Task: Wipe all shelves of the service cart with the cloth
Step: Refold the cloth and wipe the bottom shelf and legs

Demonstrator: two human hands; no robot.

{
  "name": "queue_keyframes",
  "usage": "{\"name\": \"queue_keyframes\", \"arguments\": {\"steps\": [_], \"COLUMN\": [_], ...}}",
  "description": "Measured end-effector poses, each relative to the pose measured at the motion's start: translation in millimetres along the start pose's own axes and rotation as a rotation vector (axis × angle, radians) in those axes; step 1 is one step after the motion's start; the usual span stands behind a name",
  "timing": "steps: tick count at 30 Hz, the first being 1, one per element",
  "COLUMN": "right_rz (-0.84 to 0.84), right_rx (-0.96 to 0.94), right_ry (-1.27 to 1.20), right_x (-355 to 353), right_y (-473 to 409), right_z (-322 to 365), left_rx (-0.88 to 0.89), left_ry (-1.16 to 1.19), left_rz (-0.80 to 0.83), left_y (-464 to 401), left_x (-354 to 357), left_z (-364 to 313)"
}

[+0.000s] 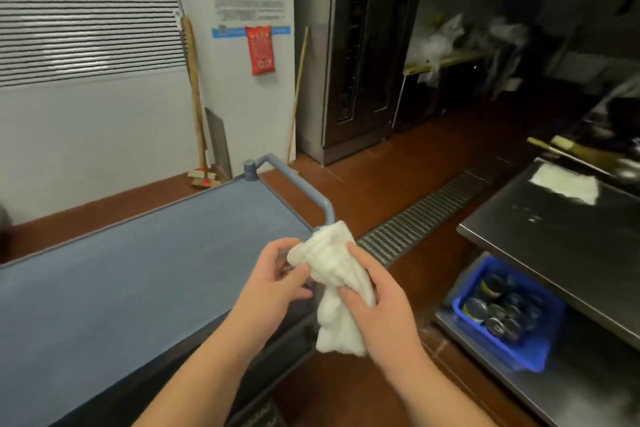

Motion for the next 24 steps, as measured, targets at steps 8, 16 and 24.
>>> {"name": "queue_keyframes", "arguments": {"steps": [8, 16, 24], "right_rz": [-0.065, 0.008, -0.092], "right_rx": [-0.031, 0.109, -0.044], "right_ry": [0.005, -0.258, -0.184], "right_x": [-122, -195, -190], "right_y": [-153, -297, -416], "right_z": [-38, -56, -61], "left_rx": [0.033, 0.059, 0.072], "left_ry": [0.001, 0.064, 0.094], "left_rz": [0.062, 0.056, -0.072], "left_y": [-84, -156, -267], "left_x": [193, 322, 333], "left_z": [-27, -66, -73]}}
Point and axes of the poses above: each hand's wrist, its own y-axis away from the middle knuckle, its own x-axis out of the palm, z = x × y, the point moved 6 cm from there along -y, towards the middle knuckle, and after that the axes turned 15 degrees about -z, right-handed, at the moved point
